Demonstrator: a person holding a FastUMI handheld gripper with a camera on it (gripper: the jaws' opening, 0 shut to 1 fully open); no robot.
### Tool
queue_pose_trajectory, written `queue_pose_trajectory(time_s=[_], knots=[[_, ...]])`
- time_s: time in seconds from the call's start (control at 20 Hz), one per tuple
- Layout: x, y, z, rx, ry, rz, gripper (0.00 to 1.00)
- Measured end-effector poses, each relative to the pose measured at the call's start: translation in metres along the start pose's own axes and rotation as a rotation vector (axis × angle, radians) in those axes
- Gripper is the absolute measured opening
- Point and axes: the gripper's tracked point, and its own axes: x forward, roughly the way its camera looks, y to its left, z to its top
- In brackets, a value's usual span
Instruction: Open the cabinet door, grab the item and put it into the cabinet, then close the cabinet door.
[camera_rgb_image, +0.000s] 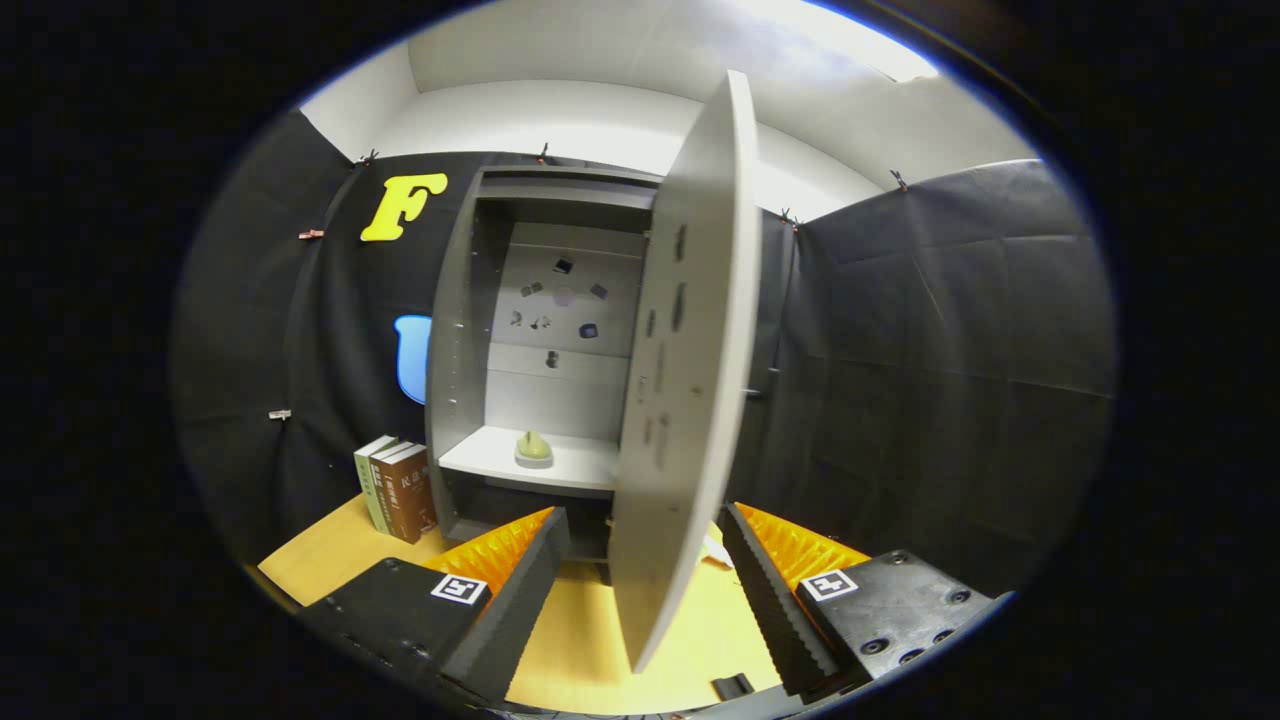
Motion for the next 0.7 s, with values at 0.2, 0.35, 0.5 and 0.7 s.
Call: queue_pose_trajectory(time_s=[0.2,0.35,0.5,0.7], knots=[[0.008,-0.061,-0.009,0.052,0.006,-0.003,0.98],[0.027,-0.089,-0.008,0.089,-0.009,0.045,0.98],[0.051,-0.094,-0.015,0.095,-0.007,0.121,0.98],[0.077,-0.073,-0.022,0.111,0.009,0.255,0.98]])
